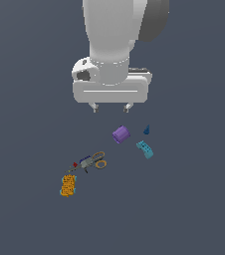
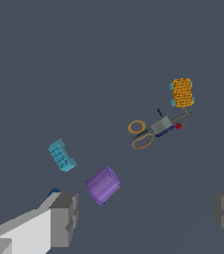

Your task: Pick up a designated object from a clutter of objects.

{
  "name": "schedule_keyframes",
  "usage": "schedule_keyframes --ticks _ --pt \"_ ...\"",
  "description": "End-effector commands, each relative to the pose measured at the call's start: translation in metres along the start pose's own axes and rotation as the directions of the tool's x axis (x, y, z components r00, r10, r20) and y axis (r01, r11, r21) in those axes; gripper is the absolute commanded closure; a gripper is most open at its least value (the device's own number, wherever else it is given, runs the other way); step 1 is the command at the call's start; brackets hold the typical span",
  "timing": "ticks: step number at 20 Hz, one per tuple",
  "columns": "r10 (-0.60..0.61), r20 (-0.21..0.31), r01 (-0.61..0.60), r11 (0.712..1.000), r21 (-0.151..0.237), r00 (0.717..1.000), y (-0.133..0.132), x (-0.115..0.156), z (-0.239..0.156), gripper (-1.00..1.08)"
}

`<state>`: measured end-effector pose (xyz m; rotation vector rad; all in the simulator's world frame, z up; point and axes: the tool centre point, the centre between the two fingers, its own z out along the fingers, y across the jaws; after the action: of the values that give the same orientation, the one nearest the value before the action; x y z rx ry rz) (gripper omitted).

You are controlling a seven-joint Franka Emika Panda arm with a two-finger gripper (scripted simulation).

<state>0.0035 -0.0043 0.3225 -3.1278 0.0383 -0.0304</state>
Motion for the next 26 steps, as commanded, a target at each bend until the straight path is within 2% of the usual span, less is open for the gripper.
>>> schedule_keyframes --ticks 1,17,26 --pt "0.000 0.000 0.000 1.000 0.000 1.000 0.000 0.000 0.000 -0.92" --pt "-0.007 -0.012 0.007 1.000 0.013 1.000 0.010 -0.001 -0.002 -0.92" --pt "-0.065 -0.009 0.065 0.998 0.010 0.998 0.020 0.013 0.022 -0.92"
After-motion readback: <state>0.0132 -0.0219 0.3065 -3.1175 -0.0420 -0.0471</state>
